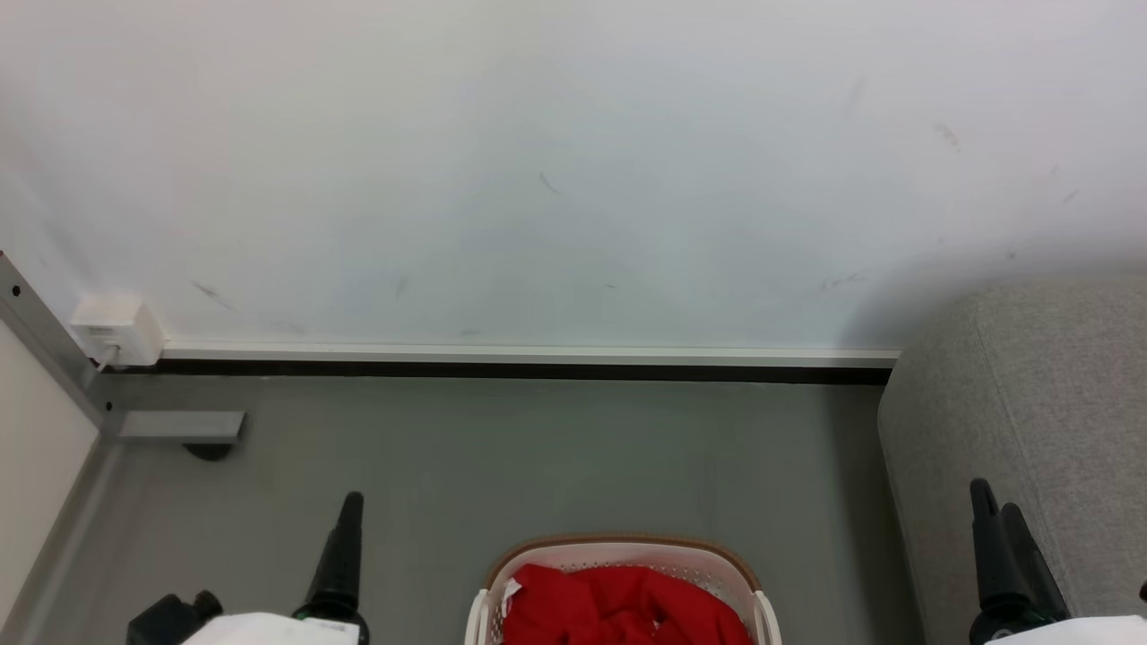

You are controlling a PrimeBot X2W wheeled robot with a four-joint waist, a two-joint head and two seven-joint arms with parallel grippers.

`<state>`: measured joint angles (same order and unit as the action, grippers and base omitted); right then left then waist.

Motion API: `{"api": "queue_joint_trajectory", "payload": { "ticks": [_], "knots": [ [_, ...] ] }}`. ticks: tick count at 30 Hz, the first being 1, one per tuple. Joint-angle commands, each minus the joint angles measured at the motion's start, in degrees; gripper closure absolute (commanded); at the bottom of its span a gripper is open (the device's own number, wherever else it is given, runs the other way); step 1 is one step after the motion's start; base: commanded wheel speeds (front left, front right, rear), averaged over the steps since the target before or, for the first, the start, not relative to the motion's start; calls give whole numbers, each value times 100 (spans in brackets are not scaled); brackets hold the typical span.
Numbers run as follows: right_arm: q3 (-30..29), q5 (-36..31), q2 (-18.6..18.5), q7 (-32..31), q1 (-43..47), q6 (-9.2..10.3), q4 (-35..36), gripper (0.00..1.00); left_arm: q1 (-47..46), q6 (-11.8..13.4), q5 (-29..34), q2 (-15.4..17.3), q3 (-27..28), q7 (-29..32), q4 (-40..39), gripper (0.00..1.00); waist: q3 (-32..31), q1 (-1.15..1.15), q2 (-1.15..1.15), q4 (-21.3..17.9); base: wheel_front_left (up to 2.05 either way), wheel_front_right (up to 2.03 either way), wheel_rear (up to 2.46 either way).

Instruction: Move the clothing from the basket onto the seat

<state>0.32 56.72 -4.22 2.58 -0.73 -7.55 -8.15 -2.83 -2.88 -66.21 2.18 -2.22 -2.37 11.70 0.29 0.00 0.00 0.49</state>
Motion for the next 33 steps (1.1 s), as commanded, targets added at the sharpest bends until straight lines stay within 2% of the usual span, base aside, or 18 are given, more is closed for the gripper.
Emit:
{"api": "queue_joint_trajectory", "payload": {
  "ticks": [1,11,22,33],
  "knots": [
    [46,-256,-102,52,-12,4,112,0,-23,30,238,47,-29,-77,-93,0,-1,0,0,4,0,0,0],
    [254,-1445,-185,243,62,4,60,0,28,221,1567,55,-298,-266,-129,0,-17,0,0,40,0,0,0],
    [377,-2372,-229,438,122,6,-137,0,55,448,2824,62,-480,-466,-249,0,-28,0,0,55,0,0,0],
    [431,-3048,-230,613,170,7,-212,0,105,410,3671,80,-349,-634,-232,0,-34,0,0,75,0,0,0]
  ]
}}
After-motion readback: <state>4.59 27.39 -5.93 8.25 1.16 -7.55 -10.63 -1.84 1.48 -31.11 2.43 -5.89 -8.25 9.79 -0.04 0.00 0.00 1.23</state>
